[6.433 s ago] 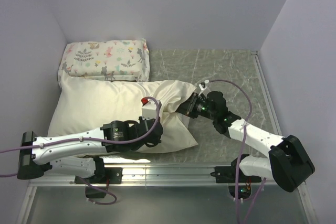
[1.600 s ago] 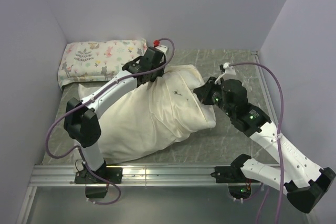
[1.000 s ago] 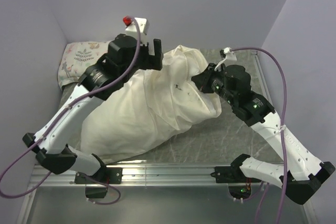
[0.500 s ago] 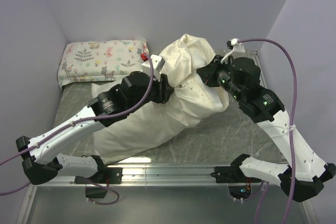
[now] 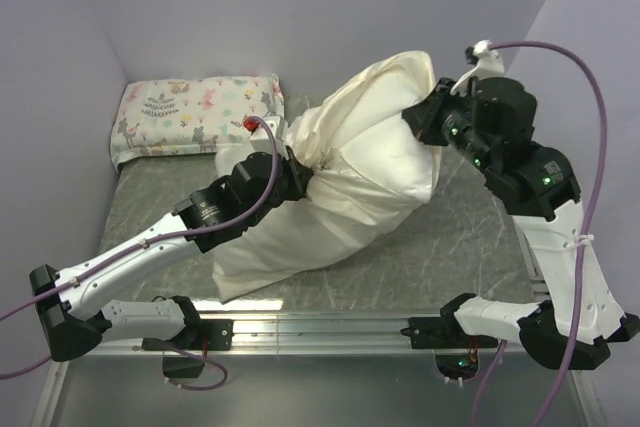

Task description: Remove the pillowcase from the pillow

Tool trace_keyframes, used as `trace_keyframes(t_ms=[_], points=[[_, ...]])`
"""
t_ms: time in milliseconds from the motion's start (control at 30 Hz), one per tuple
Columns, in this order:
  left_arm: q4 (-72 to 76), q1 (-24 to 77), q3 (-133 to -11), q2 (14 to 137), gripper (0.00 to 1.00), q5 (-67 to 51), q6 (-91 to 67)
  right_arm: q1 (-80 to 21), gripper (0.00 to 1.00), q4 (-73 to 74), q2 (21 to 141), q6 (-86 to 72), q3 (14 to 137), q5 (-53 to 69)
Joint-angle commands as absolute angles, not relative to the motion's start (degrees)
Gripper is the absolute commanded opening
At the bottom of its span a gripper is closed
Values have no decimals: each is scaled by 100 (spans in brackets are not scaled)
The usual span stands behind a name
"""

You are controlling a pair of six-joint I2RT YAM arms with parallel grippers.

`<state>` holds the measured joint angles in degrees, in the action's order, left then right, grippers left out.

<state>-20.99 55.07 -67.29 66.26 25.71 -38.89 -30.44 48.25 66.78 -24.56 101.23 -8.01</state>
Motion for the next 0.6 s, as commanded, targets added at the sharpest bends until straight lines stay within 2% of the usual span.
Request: trace_keyframes(t_ms=[0,167,267,300,400,567], points=[[-3199,5361,-6328,6741,2,3015,-4043,-2655,0,3559,6328,-2426,11433,-1231],[-2639,5353,-6275,6934,11,2717,-3973,-2558,0,3762,6574,-2425,12392,-968],[-1858,5335,-6162,7179,16,1901,-3718,-2566,0,3525,6592,-2574,12445,-678],[-1028,5335,-6109,7233,19,1141,-3674,-2558,0,3481,6618,-2627,12480,-424],[163,5335,-6204,7636,28,57,-3639,-2566,0,3288,6776,-2856,12551,147],[500,5335,-7083,8577,31,-887,-3638,-3013,0,2770,6969,-2936,11920,334]])
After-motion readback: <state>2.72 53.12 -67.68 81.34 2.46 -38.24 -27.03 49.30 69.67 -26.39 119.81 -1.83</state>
